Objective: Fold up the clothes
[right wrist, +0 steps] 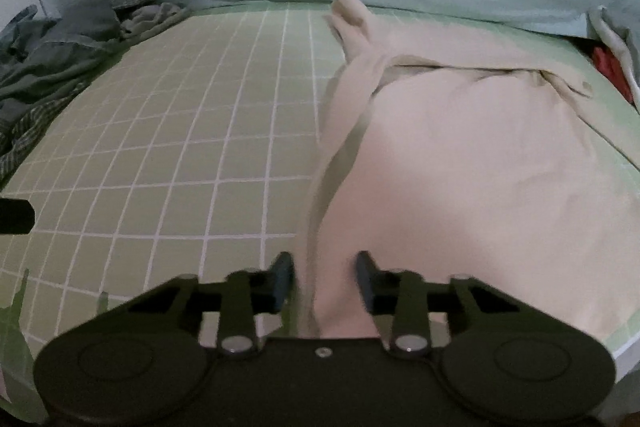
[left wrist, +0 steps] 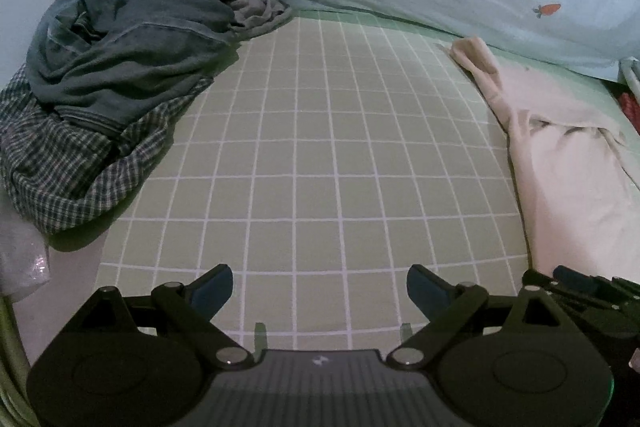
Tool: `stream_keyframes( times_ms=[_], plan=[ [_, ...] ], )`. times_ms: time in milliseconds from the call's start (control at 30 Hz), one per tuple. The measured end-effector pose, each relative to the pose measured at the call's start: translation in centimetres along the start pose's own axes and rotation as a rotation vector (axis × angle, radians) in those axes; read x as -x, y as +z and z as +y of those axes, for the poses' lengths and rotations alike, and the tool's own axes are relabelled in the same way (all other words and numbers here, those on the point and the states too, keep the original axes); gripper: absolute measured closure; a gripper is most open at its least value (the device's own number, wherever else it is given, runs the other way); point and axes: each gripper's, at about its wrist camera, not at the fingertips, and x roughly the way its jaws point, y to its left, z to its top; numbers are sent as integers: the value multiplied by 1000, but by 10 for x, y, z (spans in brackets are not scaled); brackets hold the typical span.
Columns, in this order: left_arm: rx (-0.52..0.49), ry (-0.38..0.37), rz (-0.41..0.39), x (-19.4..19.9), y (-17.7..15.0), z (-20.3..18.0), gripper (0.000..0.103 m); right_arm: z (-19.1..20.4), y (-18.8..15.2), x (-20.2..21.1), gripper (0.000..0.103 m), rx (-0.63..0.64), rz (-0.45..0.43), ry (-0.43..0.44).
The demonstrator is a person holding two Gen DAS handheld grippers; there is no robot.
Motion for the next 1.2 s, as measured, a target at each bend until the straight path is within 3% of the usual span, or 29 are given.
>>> stream_keyframes(
  times_ms=[33,67,267,467,667,867,1000,1133,1200],
  plan=[
    [2,2,0,-1,1,-2,9,-2,1,1,97,-2,-5,11],
    [0,-2,-2,-1,3,-7,9,-6,1,3,100,-11,-10,30],
    [-15,-25,-21,-5,15,-39,9,-38,11,30,100,-40,-100,89],
    [-44,-70,-14,-15,25,-101,9,-105,26,48,100,-123,-149,61],
    [-89,-80,8,-23,20,-161,9,-169,19,22,100,-154,-29,21],
    [-87,-29,47,-31,13,-198,9,-188,12,-9,98,-45,71,63],
    [-42,7,64,-37,16,-210,9,-196,19,-15,90,33,90,126],
    [16,34,55,-42,25,-223,9,-217,30,-18,64,52,98,188],
    [51,46,42,-45,30,-229,9,-232,37,-17,61,52,80,212]
  ],
)
